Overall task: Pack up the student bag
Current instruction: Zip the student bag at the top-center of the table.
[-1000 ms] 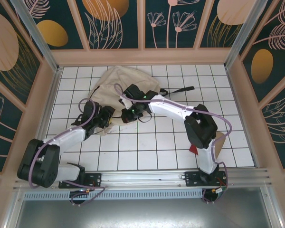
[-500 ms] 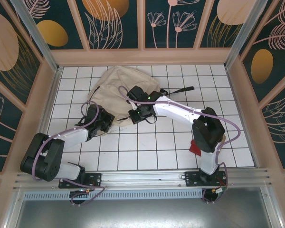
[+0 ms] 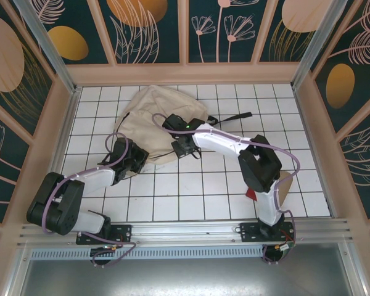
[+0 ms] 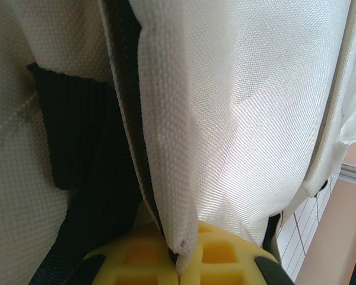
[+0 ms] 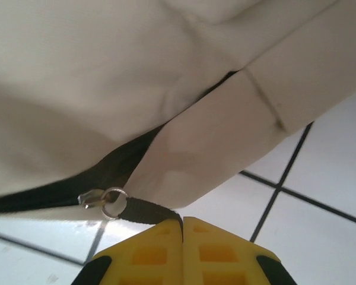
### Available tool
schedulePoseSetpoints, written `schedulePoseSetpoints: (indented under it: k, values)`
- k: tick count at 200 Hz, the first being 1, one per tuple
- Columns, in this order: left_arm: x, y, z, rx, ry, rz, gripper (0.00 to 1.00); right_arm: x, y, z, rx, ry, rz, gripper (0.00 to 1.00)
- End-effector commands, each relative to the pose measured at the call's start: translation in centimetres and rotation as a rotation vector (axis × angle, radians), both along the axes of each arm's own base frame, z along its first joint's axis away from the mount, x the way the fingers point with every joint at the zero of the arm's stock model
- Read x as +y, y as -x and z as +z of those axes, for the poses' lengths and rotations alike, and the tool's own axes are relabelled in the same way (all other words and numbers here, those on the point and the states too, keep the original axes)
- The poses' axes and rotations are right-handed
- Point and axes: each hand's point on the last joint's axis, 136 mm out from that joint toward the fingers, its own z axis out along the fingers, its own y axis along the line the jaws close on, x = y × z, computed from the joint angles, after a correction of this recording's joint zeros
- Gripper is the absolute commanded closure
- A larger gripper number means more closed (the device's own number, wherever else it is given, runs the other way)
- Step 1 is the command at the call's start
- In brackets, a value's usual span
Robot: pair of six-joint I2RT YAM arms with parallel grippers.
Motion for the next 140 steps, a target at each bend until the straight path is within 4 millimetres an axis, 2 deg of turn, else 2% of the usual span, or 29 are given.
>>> schedulePoseSetpoints:
  k: [1, 45, 81, 92, 96, 105, 119, 134, 140]
  values:
    - [3.5, 1.8, -2.9, 0.091, -0.148, 0.079, 1.0, -6.9, -3.8, -0.4, -0.073, 0.223, -0.165, 1.0]
    - [3.0, 1.4, -2.0, 0.058, -0.149, 0.043, 1.0, -10.0, -7.0, -1.2, -0.108, 0.276, -0.269, 1.0]
    - [2.0, 0.7, -0.8, 0.032, -0.149, -0.03, 1.0, -11.4, -8.1, -1.5, -0.119, 0.28, -0.349, 1.0]
    - [1.6, 0.5, -0.2, 0.018, -0.148, -0.058, 1.0, -10.9, -7.9, -1.6, -0.106, 0.253, -0.335, 1.0]
    - [1.4, 0.4, 0.1, 0.012, -0.15, -0.069, 0.93, -10.4, -7.7, -1.5, -0.102, 0.233, -0.322, 1.0]
    - [1.1, 0.2, 0.7, 0.006, -0.154, -0.093, 0.72, -9.1, -7.2, -1.3, -0.081, 0.168, -0.285, 1.0]
    - [0.9, -0.2, 1.9, -0.015, -0.167, -0.119, 0.48, -7.3, -6.2, -0.5, -0.043, 0.035, -0.259, 1.0]
    - [1.3, -0.4, 3.4, -0.035, -0.205, -0.125, 0.34, -5.6, -5.6, 1.1, -0.024, -0.109, -0.238, 1.0]
    - [1.5, -0.5, 4.0, -0.046, -0.223, -0.127, 0.31, -5.1, -5.4, 1.8, -0.022, -0.152, -0.244, 0.9]
